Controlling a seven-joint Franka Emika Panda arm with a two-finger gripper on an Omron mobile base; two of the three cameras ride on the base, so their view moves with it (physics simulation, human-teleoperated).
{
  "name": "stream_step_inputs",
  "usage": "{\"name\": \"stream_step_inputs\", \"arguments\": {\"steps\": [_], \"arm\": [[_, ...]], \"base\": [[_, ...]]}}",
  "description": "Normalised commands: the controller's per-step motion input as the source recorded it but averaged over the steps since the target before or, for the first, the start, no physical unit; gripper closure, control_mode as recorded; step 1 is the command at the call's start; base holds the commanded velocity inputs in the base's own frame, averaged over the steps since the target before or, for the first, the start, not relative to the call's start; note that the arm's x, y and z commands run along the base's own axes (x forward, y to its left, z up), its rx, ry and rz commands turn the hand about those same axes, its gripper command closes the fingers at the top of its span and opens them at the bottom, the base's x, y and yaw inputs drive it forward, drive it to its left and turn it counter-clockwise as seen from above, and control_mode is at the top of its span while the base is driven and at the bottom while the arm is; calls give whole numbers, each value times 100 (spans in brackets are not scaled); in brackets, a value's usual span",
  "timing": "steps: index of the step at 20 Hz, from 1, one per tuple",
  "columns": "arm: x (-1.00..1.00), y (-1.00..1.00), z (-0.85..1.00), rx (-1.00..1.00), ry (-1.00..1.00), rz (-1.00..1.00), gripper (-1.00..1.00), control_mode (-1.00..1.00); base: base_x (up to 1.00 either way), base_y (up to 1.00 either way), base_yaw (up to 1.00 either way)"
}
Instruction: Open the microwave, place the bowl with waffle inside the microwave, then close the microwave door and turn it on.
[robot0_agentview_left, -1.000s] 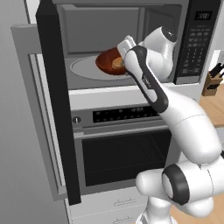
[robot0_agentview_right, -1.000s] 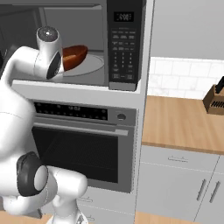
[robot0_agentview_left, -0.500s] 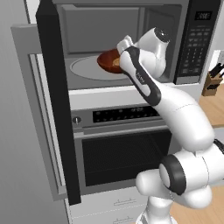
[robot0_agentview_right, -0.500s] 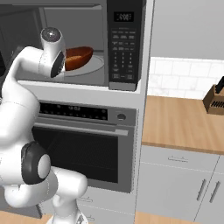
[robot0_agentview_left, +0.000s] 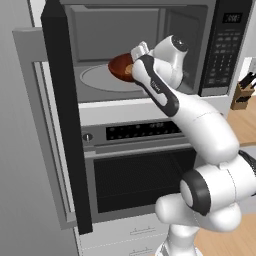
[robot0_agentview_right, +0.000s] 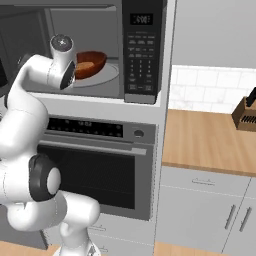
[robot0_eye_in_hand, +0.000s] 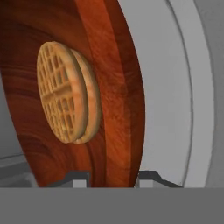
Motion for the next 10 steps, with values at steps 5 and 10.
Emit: {"name": "stream_step_inputs", "arguments": {"steps": [5, 10], "arm": [[21, 48, -2, 0, 0, 0, 100, -100], [14, 20, -2, -1, -1, -2, 100, -100]], "base": [[0, 0, 0], [0, 0, 0]]}}
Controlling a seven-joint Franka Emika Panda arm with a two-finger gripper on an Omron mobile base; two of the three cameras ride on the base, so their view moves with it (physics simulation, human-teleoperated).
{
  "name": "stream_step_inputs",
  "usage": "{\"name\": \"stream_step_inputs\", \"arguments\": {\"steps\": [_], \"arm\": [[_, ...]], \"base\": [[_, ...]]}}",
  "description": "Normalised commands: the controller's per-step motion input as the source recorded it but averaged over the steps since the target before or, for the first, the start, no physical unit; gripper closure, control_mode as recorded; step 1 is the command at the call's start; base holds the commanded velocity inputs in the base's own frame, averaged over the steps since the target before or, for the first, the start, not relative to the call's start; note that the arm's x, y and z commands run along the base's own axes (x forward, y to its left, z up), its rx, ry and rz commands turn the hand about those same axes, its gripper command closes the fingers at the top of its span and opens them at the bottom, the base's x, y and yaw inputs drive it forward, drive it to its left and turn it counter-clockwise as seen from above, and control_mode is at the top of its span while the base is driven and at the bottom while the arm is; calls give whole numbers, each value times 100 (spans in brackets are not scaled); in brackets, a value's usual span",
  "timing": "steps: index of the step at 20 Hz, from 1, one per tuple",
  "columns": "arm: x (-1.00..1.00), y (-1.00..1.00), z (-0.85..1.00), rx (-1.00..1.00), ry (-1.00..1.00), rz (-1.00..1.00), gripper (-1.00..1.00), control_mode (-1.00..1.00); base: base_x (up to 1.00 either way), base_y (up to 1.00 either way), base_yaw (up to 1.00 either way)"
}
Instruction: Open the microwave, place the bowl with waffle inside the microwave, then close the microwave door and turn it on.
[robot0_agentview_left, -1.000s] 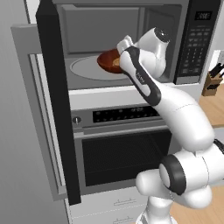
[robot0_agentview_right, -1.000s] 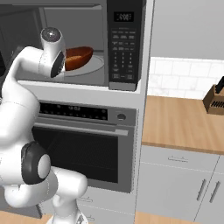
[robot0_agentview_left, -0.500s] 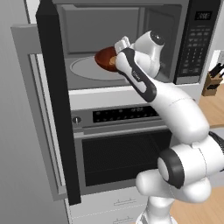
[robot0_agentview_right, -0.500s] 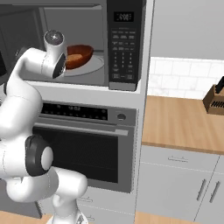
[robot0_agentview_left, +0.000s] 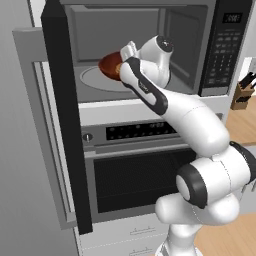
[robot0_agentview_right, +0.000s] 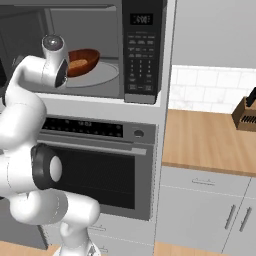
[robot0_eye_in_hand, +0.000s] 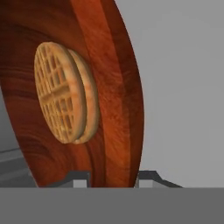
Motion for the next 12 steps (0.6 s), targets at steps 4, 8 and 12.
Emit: {"name": "stream_step_inputs", "arguments": {"steps": [4, 8, 12], "arm": [[0, 0, 0, 0, 0, 0, 100, -100], [0, 0, 0, 0, 0, 0, -100, -100], [0, 0, 0, 0, 0, 0, -100, -100]], "base": [[0, 0, 0], [0, 0, 0], [0, 0, 0]]}}
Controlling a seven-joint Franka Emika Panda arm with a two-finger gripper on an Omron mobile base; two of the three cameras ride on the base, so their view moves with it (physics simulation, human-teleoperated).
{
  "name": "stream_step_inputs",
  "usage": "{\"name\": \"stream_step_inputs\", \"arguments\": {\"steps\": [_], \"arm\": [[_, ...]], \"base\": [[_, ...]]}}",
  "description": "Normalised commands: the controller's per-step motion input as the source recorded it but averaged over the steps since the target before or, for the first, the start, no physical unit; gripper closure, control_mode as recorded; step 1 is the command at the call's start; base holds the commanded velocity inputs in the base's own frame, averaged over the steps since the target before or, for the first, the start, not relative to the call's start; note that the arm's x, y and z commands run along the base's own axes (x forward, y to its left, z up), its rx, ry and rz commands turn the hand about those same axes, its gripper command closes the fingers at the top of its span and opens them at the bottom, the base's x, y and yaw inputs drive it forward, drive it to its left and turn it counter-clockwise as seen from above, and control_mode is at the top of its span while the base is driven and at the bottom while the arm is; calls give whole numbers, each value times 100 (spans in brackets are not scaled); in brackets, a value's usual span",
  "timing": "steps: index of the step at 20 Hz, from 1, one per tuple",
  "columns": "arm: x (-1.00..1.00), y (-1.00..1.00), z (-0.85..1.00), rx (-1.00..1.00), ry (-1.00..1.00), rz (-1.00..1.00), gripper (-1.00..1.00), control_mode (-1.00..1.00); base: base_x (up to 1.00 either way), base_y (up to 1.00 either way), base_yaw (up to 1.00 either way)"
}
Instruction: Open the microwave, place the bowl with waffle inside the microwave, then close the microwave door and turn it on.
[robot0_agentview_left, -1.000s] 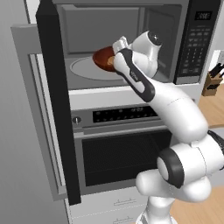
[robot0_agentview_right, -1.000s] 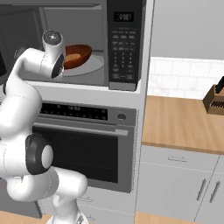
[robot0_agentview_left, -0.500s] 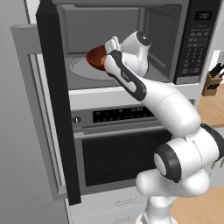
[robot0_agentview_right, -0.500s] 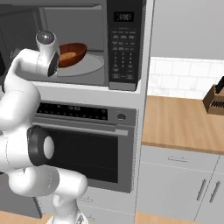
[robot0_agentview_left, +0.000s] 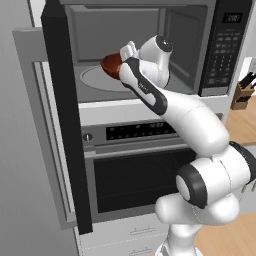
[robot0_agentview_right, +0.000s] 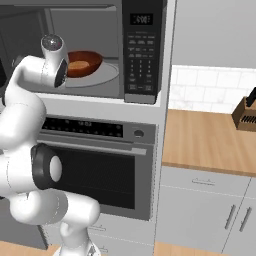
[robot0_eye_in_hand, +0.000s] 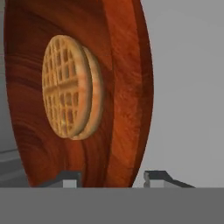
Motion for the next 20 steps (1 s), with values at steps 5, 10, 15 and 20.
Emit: {"name": "stream_step_inputs", "arguments": {"steps": [5, 10, 15, 20], "arm": [[0, 0, 0, 0, 0, 0, -100, -100], [-76, -29, 0, 0, -10, 0, -100, -100], [-100, -27, 6, -2, -4, 0, -100, -100], [-88, 0, 0, -17, 0, 1, -100, -100]], "base": [[0, 0, 0], [0, 0, 0], [0, 0, 0], [0, 0, 0]]}}
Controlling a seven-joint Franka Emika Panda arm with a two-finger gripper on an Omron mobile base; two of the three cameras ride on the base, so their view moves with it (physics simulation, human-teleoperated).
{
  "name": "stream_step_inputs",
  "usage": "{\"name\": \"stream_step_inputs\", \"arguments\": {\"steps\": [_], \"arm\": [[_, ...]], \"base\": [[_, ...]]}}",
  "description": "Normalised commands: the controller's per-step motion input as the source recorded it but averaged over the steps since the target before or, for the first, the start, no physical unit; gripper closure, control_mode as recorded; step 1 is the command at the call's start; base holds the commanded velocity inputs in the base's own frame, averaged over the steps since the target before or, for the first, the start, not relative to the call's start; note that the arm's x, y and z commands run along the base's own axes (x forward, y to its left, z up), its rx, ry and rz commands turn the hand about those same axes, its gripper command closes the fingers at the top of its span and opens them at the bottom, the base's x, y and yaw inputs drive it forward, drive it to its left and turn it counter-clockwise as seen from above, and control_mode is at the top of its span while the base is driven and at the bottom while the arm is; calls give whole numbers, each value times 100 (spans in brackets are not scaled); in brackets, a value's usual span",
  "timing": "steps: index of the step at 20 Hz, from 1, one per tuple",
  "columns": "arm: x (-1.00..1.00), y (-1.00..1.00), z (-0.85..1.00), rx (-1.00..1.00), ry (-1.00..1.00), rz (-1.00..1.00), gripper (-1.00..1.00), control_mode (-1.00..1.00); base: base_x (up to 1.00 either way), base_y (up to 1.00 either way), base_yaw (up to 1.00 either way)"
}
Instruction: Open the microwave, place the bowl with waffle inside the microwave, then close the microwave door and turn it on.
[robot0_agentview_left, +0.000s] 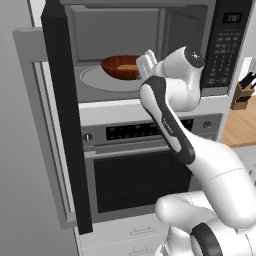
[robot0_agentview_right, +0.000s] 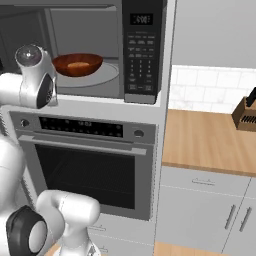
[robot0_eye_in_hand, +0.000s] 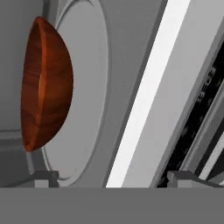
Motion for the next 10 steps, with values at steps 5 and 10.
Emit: {"name": "stream_step_inputs", "arguments": {"steps": [5, 10], "arm": [[-94, -5, 0, -15, 1, 5, -100, -100], [-40, -8, -7, -21, -1, 14, -100, -100]], "base": [[0, 0, 0], [0, 0, 0]]}}
